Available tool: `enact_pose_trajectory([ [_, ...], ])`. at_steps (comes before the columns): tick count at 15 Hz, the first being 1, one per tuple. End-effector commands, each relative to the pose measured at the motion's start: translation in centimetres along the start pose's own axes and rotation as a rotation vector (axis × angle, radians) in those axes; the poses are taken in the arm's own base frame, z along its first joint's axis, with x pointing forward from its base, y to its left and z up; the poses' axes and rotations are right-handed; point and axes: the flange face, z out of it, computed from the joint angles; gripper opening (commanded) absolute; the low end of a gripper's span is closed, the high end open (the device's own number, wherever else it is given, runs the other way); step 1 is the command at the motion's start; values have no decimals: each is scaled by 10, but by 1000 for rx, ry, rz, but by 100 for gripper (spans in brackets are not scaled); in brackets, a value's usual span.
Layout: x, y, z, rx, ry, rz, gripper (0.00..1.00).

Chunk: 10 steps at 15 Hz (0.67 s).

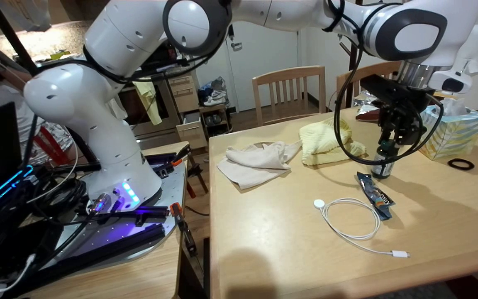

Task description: Pick the bottle on the table and move it forward

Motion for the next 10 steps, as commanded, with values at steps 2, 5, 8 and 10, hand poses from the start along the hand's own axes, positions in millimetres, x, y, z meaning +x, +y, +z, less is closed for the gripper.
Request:
enact_pose_trajectory([
  [2, 4, 8, -11, 7, -10, 6, 19],
  [5, 4, 9, -11, 14, -17, 6, 19],
  [8, 5, 8, -7, 17, -28, -3, 19],
  [10, 6, 6, -2, 23, -32, -9, 19],
])
